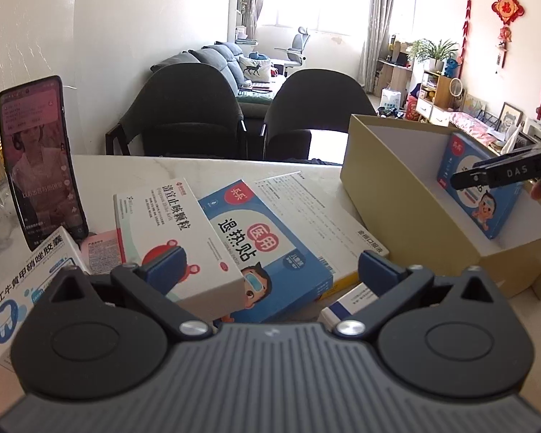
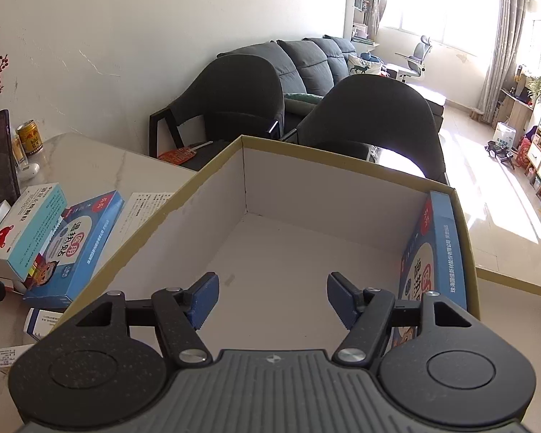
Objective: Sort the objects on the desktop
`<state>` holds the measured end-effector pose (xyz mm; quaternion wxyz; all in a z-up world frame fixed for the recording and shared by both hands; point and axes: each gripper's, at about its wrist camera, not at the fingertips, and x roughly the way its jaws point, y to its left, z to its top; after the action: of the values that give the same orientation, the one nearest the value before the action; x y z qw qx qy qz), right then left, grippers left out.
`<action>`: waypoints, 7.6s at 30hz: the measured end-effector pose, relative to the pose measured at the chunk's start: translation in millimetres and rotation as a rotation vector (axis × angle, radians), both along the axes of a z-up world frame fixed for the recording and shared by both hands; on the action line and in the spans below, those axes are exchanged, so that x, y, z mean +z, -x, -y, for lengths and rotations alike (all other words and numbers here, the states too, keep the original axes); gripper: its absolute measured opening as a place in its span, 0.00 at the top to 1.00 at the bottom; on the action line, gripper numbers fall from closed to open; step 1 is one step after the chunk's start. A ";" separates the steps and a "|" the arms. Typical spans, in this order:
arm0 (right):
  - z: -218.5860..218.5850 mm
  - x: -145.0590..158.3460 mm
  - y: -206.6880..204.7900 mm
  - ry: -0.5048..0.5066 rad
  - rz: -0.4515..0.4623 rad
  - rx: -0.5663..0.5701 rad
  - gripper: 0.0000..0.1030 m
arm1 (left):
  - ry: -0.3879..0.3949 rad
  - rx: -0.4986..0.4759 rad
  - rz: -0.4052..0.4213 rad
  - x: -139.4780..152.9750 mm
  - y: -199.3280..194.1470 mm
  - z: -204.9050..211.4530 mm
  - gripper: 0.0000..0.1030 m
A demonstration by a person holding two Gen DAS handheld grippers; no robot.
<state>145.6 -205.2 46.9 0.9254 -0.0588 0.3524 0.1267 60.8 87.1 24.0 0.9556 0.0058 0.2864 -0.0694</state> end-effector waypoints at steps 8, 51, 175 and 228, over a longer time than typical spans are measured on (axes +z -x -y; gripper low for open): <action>-8.0 7.3 8.3 -0.037 0.025 0.052 0.32 | -0.171 0.126 0.011 -5.2 -11.1 0.9 0.00; -98.1 19.7 45.7 -0.182 0.003 0.281 0.32 | 0.247 0.176 0.027 -27.9 27.9 -52.8 0.24; -40.0 47.0 16.0 -0.769 -0.182 0.093 0.60 | 0.317 -0.073 0.041 -8.5 50.1 -10.4 0.00; -2.3 -37.7 -77.8 -0.365 -0.238 -0.298 0.59 | 0.286 -0.038 -0.015 -32.6 25.7 -16.8 0.00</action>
<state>223.4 -202.8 9.1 0.8812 0.1770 0.4347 0.0566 35.1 103.9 -8.6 0.9429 -0.1255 0.2807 -0.1279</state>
